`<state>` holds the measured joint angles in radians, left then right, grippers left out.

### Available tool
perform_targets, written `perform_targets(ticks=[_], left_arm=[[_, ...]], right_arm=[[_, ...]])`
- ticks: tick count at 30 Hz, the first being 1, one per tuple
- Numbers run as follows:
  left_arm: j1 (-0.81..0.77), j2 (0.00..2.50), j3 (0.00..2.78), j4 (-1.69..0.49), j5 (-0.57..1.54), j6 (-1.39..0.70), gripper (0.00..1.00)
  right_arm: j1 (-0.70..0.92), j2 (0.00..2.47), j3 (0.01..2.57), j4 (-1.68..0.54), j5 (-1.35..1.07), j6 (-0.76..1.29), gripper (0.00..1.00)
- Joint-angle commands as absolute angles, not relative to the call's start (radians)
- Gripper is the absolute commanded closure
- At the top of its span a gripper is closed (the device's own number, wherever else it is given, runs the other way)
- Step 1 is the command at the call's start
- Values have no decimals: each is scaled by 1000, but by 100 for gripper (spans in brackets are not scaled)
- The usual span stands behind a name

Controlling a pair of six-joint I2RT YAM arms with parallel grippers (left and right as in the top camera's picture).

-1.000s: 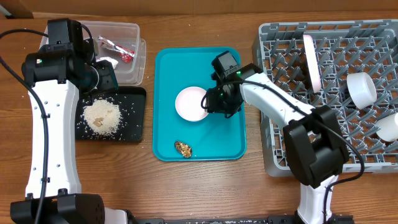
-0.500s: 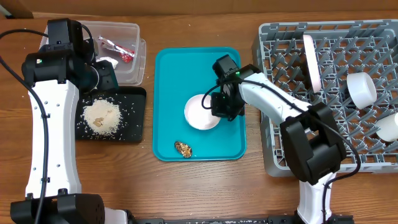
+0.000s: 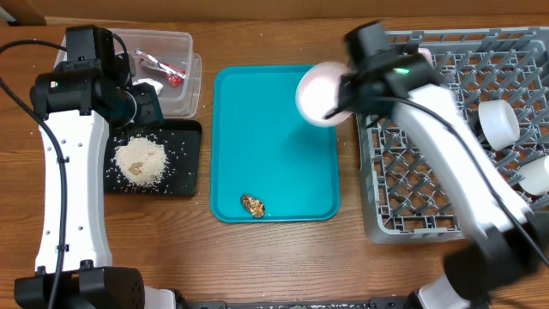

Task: Sort waste into correct bins and load items into the dishwasher
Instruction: 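Grasp the white bowl with the right gripper and lift it toward the rack, then carry the white bowl right and place it upright in the dish rack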

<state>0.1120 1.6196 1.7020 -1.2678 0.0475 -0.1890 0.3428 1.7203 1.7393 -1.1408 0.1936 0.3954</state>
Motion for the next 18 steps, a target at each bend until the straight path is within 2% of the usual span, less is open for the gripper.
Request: perform_targets(ticks=[1, 4, 8, 18], left_arm=[[112, 1615, 1717, -1263, 46, -206, 42], [112, 1615, 1717, -1258, 46, -206, 42], [112, 1615, 1717, -1255, 45, -206, 42], [112, 1615, 1717, -1248, 45, -207, 40]], right_arm=[[271, 1630, 1763, -1110, 558, 384, 96], [197, 1621, 1763, -1055, 706, 273, 96], [80, 1631, 1762, -942, 730, 85, 96], [-210, 1682, 1760, -584, 772, 29, 96]])
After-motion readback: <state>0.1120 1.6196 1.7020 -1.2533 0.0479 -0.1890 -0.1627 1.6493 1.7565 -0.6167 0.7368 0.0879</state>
